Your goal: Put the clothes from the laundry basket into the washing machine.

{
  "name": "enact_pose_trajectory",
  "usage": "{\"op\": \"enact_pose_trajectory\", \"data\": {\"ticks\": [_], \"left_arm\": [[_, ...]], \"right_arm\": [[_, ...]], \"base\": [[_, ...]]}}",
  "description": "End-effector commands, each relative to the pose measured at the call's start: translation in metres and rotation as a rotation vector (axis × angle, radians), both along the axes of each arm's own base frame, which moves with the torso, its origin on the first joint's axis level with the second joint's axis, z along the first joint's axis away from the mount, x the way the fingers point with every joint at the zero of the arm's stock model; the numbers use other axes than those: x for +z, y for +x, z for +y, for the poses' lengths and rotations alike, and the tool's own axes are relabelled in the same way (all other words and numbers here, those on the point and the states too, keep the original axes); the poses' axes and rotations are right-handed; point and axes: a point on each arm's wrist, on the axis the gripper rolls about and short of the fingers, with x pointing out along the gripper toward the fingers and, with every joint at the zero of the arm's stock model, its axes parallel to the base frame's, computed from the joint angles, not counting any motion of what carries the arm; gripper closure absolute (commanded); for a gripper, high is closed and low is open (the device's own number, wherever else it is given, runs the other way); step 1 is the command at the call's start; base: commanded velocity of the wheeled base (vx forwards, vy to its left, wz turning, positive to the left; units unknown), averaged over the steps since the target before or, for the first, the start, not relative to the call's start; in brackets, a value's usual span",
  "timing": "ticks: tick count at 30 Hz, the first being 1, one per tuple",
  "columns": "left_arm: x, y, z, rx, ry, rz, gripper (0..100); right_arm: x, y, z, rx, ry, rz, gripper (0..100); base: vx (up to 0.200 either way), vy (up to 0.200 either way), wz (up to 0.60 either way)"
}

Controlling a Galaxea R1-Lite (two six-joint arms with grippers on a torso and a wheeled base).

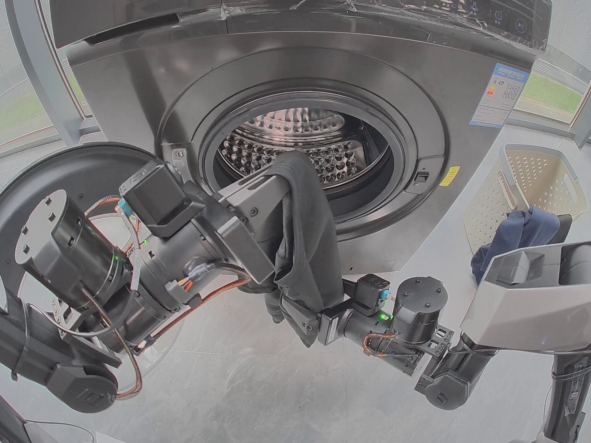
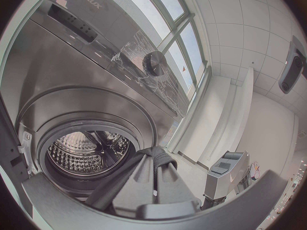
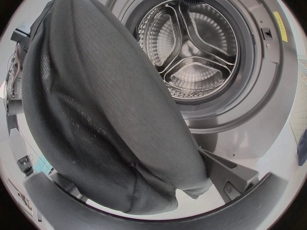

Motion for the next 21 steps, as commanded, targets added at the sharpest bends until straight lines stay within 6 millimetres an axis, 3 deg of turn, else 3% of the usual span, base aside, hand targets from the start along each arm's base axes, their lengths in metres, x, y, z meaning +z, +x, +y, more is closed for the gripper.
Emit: {"op": "enact_pose_trajectory", "data": {"ticks": [1, 17, 18, 21], "left_arm": [[0.001, 0.0, -0.001, -0.003, -0.002, -0.001, 100], [0.005, -0.005, 0.001, -0.011, -0.013, -0.014, 100], [0.006, -0.005, 0.002, -0.009, -0.014, -0.015, 100], [0.006, -0.005, 0.002, -0.008, -0.015, -0.016, 100]], "right_arm": [[-0.002, 0.002, 0.0, -0.013, -0.014, -0.006, 0], [-0.03, 0.057, 0.017, -0.088, 0.019, -0.066, 0], [-0.03, 0.06, 0.016, -0.094, 0.024, -0.069, 100], [-0.028, 0.061, 0.015, -0.105, 0.027, -0.073, 100]], "base": [[0.0, 0.0, 0.0], [0.0, 0.0, 0.0], [0.0, 0.0, 0.0], [0.0, 0.0, 0.0]]}}
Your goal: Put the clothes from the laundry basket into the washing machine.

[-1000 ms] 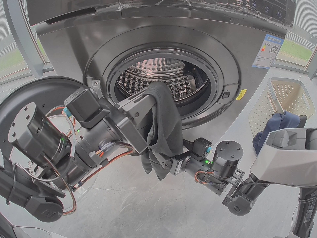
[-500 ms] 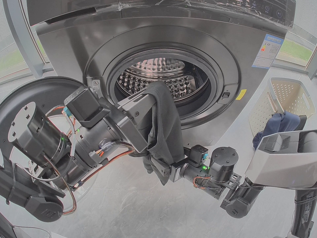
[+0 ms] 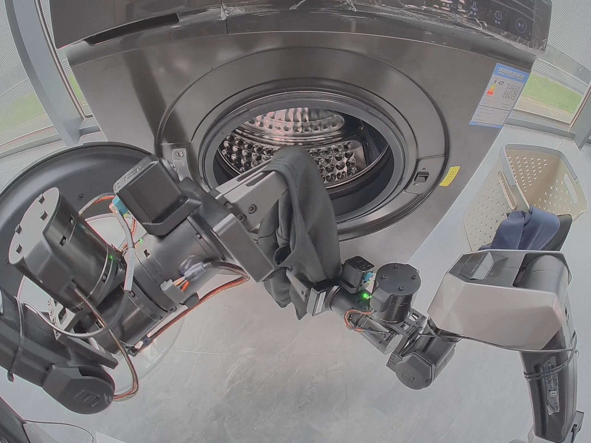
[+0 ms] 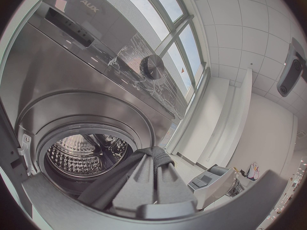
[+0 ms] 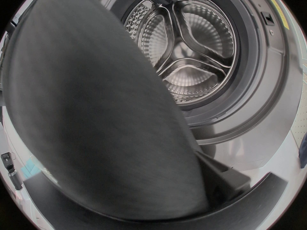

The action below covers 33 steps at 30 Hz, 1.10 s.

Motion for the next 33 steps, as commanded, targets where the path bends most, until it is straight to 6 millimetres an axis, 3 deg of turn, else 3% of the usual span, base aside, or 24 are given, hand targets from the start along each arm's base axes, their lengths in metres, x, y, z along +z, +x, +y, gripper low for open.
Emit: {"op": "enact_pose_trajectory", "data": {"ticks": [1, 9, 13, 21, 27, 33], "left_arm": [[0.002, 0.0, 0.002, 0.006, -0.006, -0.003, 100], [-0.002, 0.005, 0.015, 0.068, 0.0, 0.011, 100], [-0.01, 0.008, 0.027, 0.128, 0.019, 0.046, 100], [-0.045, 0.005, 0.039, 0.162, 0.116, 0.16, 100], [-0.077, 0.003, 0.041, 0.167, 0.204, 0.26, 100], [-0.102, -0.004, 0.03, 0.115, 0.288, 0.333, 100]], "right_arm": [[-0.008, 0.005, -0.001, -0.017, -0.005, 0.008, 100], [0.017, 0.0, -0.02, -0.048, 0.01, -0.01, 100], [0.047, -0.002, -0.041, -0.087, 0.048, -0.044, 100], [0.08, -0.015, -0.068, -0.126, 0.078, -0.083, 100], [0.097, -0.023, -0.07, -0.121, 0.105, -0.117, 100], [0.105, -0.032, -0.069, -0.105, 0.114, -0.131, 100]], "base": [[0.0, 0.0, 0.0], [0.0, 0.0, 0.0], [0.0, 0.0, 0.0], [0.0, 0.0, 0.0], [0.0, 0.0, 0.0], [0.0, 0.0, 0.0]]}}
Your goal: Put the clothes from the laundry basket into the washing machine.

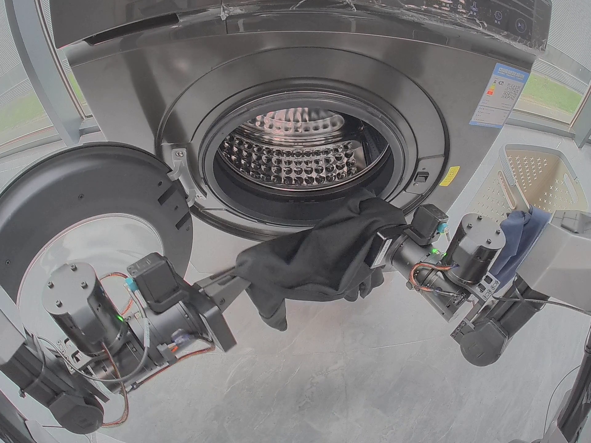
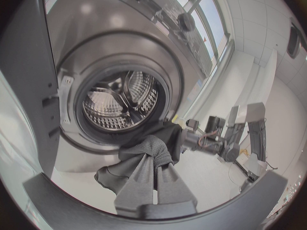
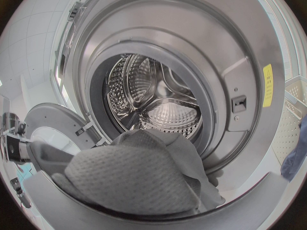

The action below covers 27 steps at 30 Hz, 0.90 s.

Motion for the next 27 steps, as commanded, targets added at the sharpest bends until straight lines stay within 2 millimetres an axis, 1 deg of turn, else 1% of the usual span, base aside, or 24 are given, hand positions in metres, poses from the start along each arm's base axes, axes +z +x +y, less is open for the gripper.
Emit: {"op": "enact_pose_trajectory", "data": {"ticks": [1, 2, 5, 6, 7, 11, 19, 27], "left_arm": [[-0.023, -0.003, -0.01, -0.039, 0.062, 0.077, 100], [-0.027, -0.002, -0.013, -0.048, 0.07, 0.088, 100], [-0.029, -0.002, -0.016, -0.054, 0.075, 0.092, 100], [-0.028, -0.002, -0.017, -0.057, 0.075, 0.089, 100], [-0.029, -0.002, -0.018, -0.06, 0.077, 0.091, 0], [-0.032, -0.002, -0.018, -0.065, 0.084, 0.102, 0], [-0.039, -0.014, -0.021, -0.104, 0.112, 0.128, 0], [-0.047, -0.022, -0.019, -0.12, 0.146, 0.163, 0]], "right_arm": [[0.015, -0.013, 0.0, 0.02, 0.017, -0.028, 100], [0.016, -0.018, 0.001, 0.03, 0.015, -0.028, 100], [0.016, -0.022, 0.001, 0.038, 0.013, -0.024, 100], [0.018, -0.026, 0.002, 0.045, 0.011, -0.028, 100], [0.02, -0.029, 0.003, 0.05, 0.012, -0.033, 100], [0.024, -0.033, 0.004, 0.061, 0.014, -0.045, 100], [0.025, -0.037, 0.008, 0.078, 0.013, -0.045, 100], [0.027, -0.039, 0.01, 0.087, 0.017, -0.052, 100]], "base": [[0.0, 0.0, 0.0], [0.0, 0.0, 0.0], [0.0, 0.0, 0.0], [0.0, 0.0, 0.0], [0.0, 0.0, 0.0], [0.0, 0.0, 0.0], [0.0, 0.0, 0.0], [0.0, 0.0, 0.0]]}}
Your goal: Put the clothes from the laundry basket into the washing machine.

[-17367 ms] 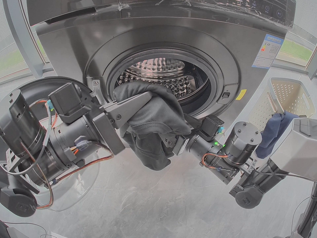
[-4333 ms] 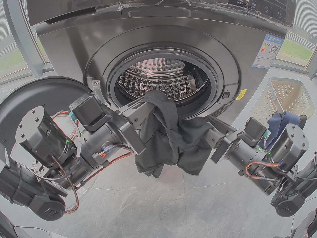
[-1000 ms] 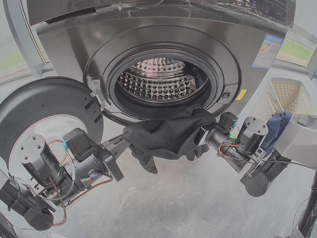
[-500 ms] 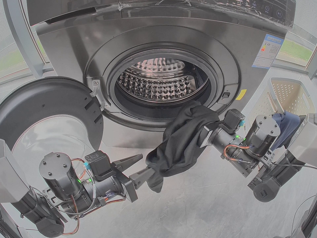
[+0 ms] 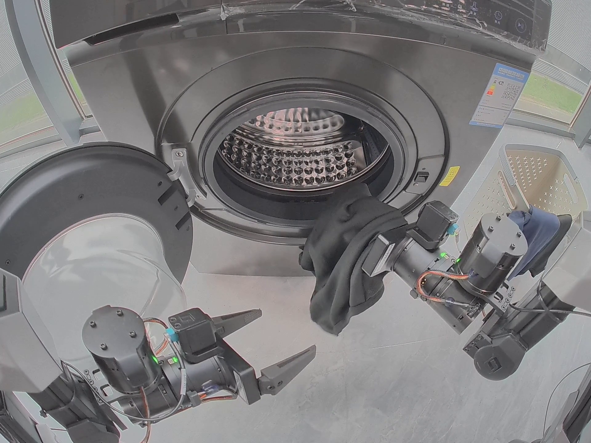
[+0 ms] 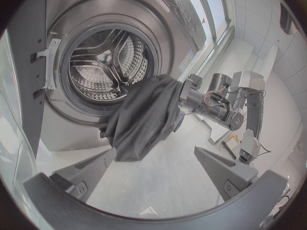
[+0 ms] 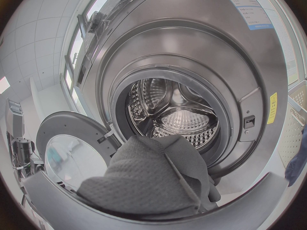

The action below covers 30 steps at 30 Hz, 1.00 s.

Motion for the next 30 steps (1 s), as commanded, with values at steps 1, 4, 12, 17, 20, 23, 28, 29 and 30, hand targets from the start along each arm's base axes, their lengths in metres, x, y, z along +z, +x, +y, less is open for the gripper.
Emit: {"op": "enact_pose_trajectory", "data": {"ticks": [1, 4, 12, 17, 20, 23, 28, 29, 30], "left_arm": [[-0.01, -0.007, 0.001, -0.022, 0.039, 0.039, 0], [-0.018, -0.012, -0.002, -0.044, 0.073, 0.06, 0], [-0.033, -0.002, -0.01, -0.05, 0.141, 0.047, 0], [-0.022, 0.015, -0.028, -0.045, 0.069, -0.02, 0], [-0.009, 0.027, -0.041, -0.05, 0.008, -0.078, 0], [-0.003, 0.032, -0.046, -0.058, -0.017, -0.103, 0], [-0.003, 0.04, -0.055, -0.06, -0.033, -0.12, 0], [-0.003, 0.041, -0.056, -0.06, -0.034, -0.121, 0], [-0.003, 0.043, -0.058, -0.06, -0.04, -0.126, 0]], "right_arm": [[0.002, -0.002, 0.001, 0.008, 0.005, -0.006, 100], [0.003, -0.003, 0.004, 0.015, 0.007, -0.008, 100], [0.002, -0.005, 0.006, 0.025, 0.006, -0.005, 100], [0.002, -0.008, 0.009, 0.036, 0.007, -0.004, 100], [0.0, -0.009, 0.013, 0.017, 0.011, 0.003, 100], [0.002, -0.011, 0.017, 0.024, 0.017, 0.002, 100], [0.001, -0.013, 0.019, 0.031, 0.016, 0.003, 100], [0.001, -0.013, 0.019, 0.033, 0.016, 0.003, 100], [0.001, -0.013, 0.02, 0.034, 0.016, 0.003, 100]], "base": [[0.0, 0.0, 0.0], [0.0, 0.0, 0.0], [0.0, 0.0, 0.0], [0.0, 0.0, 0.0], [0.0, 0.0, 0.0], [0.0, 0.0, 0.0], [0.0, 0.0, 0.0], [0.0, 0.0, 0.0], [0.0, 0.0, 0.0]]}}
